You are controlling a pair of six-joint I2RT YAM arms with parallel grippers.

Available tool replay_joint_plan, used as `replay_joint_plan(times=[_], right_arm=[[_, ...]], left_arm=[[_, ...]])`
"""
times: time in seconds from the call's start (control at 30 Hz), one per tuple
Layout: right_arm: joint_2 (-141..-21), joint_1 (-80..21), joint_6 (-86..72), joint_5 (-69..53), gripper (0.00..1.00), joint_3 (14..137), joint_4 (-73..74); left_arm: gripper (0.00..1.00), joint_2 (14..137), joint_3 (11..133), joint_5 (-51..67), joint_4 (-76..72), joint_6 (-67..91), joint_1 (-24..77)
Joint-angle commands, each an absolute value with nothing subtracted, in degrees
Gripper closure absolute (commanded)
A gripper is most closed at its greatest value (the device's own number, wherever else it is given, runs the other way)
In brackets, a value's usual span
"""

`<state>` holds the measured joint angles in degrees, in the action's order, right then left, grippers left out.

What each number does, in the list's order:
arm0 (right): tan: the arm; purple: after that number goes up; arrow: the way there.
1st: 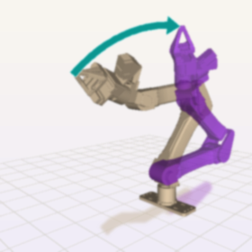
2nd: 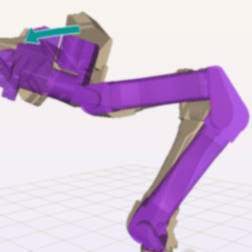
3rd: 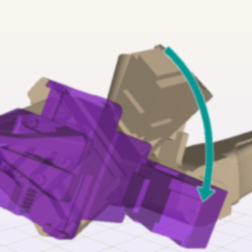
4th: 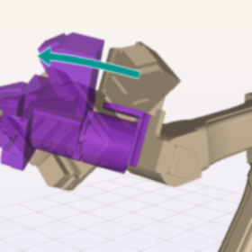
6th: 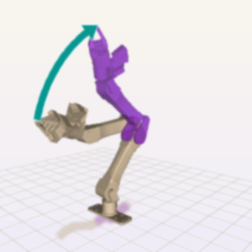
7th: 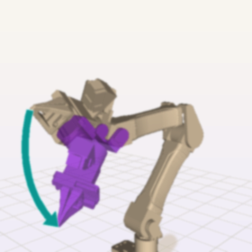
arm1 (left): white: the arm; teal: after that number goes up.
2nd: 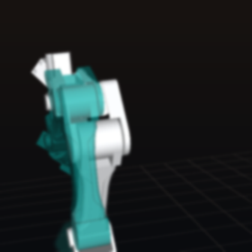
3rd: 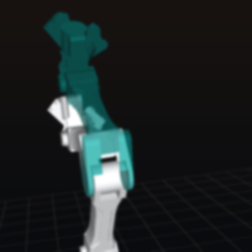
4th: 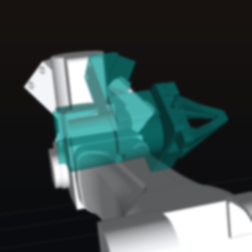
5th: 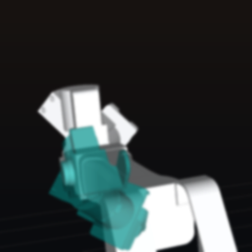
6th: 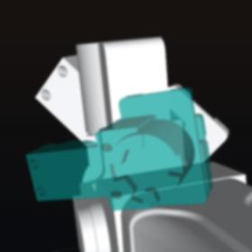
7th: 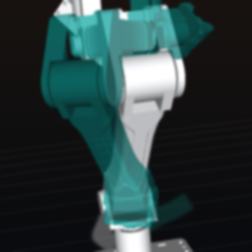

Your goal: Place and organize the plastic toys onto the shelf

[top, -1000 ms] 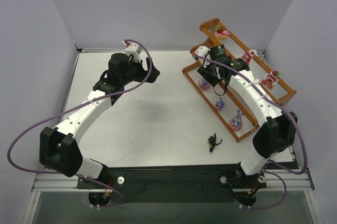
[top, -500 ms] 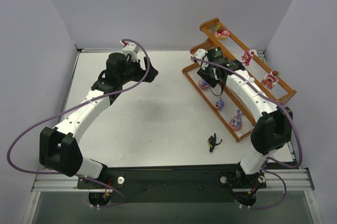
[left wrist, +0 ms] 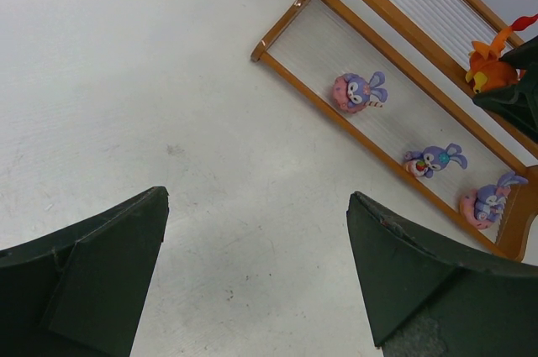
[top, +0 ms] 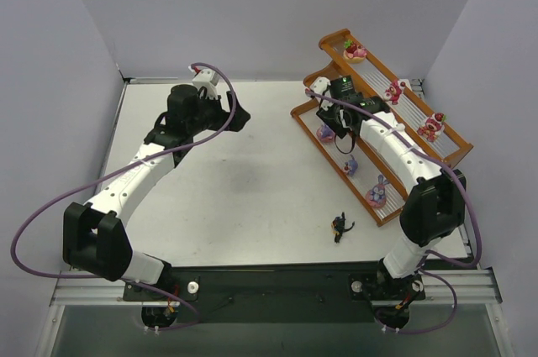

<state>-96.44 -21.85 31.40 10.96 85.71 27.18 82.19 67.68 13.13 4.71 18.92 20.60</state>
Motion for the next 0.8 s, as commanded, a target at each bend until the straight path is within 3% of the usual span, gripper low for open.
replay_joint_plan(times=[0.0,0.77], right_arm=[[-97.73,-22.15,27.87,12.48,0.80,88.24,29.88],[-95.36,-14.68,4.94,-12.82,0.78,103.97,38.58]], left_arm=[[0.03,81.12,67.85,14.50,2.11,19.25,20.04],[0.03,81.30,65.83,17.57,-1.47,20.57,19.69]])
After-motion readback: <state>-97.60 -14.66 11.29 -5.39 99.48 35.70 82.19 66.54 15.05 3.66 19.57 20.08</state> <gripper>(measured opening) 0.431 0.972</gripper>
